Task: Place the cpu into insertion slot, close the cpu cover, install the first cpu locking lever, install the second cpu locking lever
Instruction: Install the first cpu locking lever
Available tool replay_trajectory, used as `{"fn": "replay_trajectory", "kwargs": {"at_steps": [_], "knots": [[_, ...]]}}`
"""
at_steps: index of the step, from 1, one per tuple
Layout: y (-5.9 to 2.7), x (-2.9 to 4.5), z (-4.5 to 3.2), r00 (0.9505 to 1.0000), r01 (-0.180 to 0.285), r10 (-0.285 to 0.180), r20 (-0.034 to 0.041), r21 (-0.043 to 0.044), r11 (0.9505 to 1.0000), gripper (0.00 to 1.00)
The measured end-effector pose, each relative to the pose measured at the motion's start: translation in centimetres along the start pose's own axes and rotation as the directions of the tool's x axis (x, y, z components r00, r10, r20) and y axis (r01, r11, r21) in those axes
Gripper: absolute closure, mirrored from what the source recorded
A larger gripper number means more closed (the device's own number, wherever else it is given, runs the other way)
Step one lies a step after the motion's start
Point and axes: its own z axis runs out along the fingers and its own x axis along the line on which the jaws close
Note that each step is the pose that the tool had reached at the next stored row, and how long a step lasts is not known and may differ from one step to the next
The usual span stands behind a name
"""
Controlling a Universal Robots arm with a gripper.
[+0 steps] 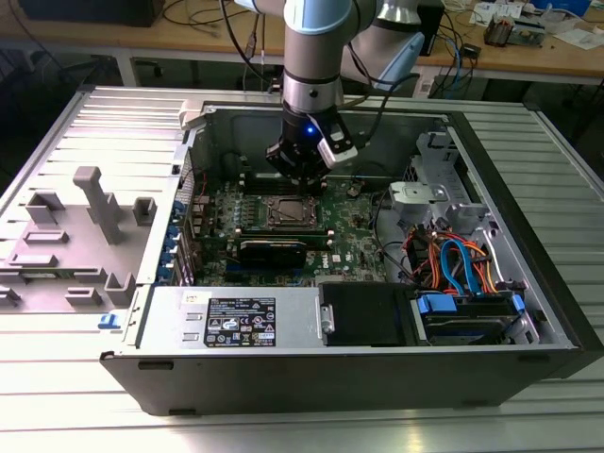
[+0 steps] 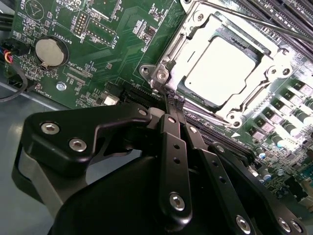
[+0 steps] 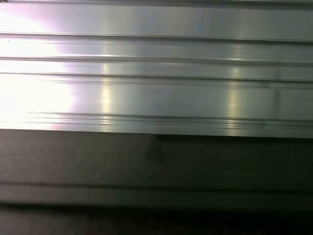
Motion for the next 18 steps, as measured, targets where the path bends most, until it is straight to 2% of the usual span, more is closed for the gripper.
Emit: {"fn": "replay_trajectory", "kwargs": {"at_steps": [12, 18], "knots": [[0.01, -0.01, -0.15, 1.0000, 0.000, 0.000, 0.0003, -0.0004, 1.0000, 0.89], [-0.03, -0.02, 0.01, 1.0000, 0.000, 0.000, 0.0001, 0.0002, 1.0000, 0.89]]}}
